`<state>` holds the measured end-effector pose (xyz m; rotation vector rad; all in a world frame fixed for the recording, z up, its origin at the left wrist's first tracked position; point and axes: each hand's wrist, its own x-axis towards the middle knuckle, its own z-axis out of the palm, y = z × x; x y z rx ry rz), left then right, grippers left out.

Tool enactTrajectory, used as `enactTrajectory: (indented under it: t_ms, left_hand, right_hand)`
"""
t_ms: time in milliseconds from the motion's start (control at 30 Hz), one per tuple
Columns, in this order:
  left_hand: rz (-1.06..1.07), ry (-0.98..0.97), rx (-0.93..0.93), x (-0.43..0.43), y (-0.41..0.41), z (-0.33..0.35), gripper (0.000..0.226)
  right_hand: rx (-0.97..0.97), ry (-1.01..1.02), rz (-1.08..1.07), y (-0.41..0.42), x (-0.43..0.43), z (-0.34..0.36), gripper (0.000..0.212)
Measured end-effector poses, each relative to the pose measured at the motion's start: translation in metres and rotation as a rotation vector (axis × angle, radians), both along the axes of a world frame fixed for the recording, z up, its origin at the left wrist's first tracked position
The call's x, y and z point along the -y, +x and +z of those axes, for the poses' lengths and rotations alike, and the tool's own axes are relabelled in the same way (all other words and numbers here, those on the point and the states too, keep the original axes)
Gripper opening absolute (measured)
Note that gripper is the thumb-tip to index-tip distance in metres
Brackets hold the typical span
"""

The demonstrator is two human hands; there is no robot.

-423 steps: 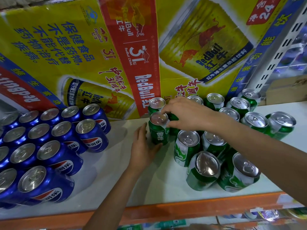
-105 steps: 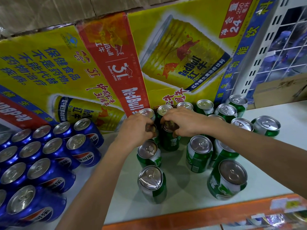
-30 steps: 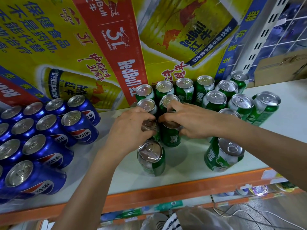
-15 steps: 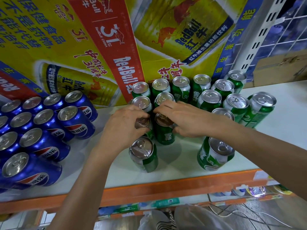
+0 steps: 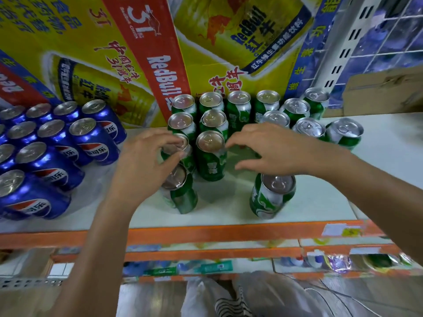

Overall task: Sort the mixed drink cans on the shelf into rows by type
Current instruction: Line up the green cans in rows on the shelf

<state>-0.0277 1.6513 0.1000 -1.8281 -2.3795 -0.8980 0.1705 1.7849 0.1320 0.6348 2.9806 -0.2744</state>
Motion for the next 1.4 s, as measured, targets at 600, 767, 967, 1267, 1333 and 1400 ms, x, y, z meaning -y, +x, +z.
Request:
enactTrajectory:
  t_ms: [600, 767, 967, 1267, 1333, 1400]
  left_hand:
    - [-0.135, -0.348, -0.081, 0.022, 0.005, 0.009, 0.045]
    - [-0.186, -0.439, -0.09, 0.028, 0.003, 0.01, 0.063]
    - [-0.192, -0.446, -0.071, 0.026, 0.001, 0.01, 0.064]
    - [-0.181, -0.419, -0.014, 0.028, -0.001, 0.001, 0.066]
    - [-0.179, -0.412, -0.008, 0.027, -0.002, 0.0, 0.066]
    - [-0.182, -0.407, -0.01, 0.027, -0.002, 0.0, 0.067]
  right_hand:
    - [0.244, 0.07, -0.119, 0.026, 0.045, 0.005, 0.058]
    - [0.119, -0.064, -0.032, 0.002, 0.058, 0.001, 0.052]
    - [0.076, -0.017, 0.062, -0.029, 0.065, 0.001, 0.055]
    - [0.166, -0.002, -0.049, -0.025, 0.065, -0.017, 0.074]
    - [0.113, 0.028, -0.049, -0.027, 0.064, -0.021, 0.071]
    - [0.067, 0.04, -0.049, -0.03, 0.064, -0.021, 0.069]
